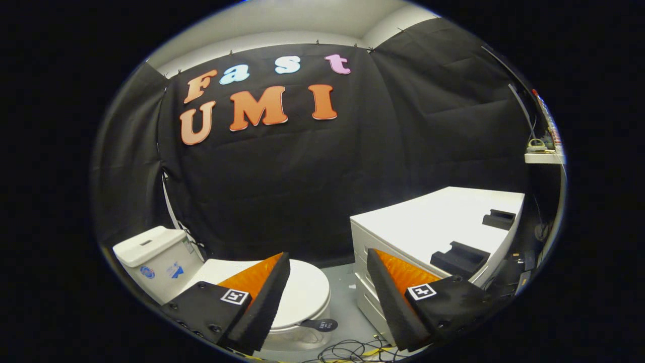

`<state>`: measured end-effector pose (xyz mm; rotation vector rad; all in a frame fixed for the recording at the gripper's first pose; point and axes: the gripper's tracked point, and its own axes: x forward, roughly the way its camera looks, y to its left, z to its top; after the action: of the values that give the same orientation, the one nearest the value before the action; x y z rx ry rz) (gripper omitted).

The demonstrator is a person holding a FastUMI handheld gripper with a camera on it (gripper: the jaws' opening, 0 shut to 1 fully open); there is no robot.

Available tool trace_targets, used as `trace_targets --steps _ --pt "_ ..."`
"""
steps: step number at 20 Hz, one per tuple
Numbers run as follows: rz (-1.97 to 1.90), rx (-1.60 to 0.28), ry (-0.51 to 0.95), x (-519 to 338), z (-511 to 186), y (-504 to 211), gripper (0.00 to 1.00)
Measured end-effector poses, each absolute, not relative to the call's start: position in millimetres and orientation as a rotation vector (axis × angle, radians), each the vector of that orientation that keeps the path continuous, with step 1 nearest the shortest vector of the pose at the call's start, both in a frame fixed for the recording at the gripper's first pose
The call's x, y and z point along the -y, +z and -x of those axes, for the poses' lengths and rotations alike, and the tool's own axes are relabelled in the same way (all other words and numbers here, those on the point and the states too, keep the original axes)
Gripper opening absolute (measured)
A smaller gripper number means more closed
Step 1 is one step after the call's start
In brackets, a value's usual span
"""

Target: Open the toilet lid.

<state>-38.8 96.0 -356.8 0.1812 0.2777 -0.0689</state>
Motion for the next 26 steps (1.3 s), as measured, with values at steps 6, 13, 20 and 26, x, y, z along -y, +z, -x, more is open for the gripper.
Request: trace_targets --steps 6,13,20,26 --pt "-0.242 -0.383 -0.124 -102.2 48.7 -434.4 0.99" --pt "-0.379 -0.48 -0.186 -102.1 57.7 -509.8 0.99" --pt "-0.593 -0.534 -0.245 -96.9 59.3 -561.6 0.98" --pt "-0.826 -0.655 -0.183 -116.6 79.6 -581.4 0.86"
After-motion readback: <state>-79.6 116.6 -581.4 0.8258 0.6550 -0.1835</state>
